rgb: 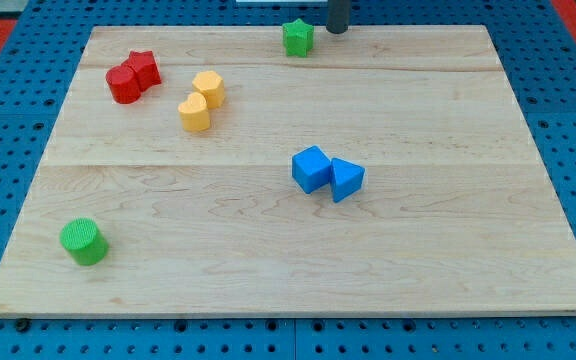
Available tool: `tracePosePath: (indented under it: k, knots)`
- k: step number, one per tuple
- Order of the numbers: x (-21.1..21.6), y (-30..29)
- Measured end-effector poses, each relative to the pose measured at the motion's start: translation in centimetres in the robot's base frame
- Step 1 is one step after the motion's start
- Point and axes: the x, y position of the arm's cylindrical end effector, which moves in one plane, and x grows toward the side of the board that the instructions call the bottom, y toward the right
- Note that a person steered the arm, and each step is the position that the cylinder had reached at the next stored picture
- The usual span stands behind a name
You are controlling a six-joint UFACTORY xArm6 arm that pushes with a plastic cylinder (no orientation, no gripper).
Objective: Push the green star slightly downwards
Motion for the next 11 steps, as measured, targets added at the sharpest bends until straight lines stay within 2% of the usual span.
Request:
tracePosePath:
  k: [2, 3, 5, 6, 8, 9, 10, 11]
  knots:
    - [0.1, -5.6]
    - [1.5, -6.3]
    - [0.2, -6.7]
    - [0.8, -9.6]
    - [6.4, -9.5]
    - [4.7, -8.7]
    - [0.9, -7.7]
    - [2.3, -6.2]
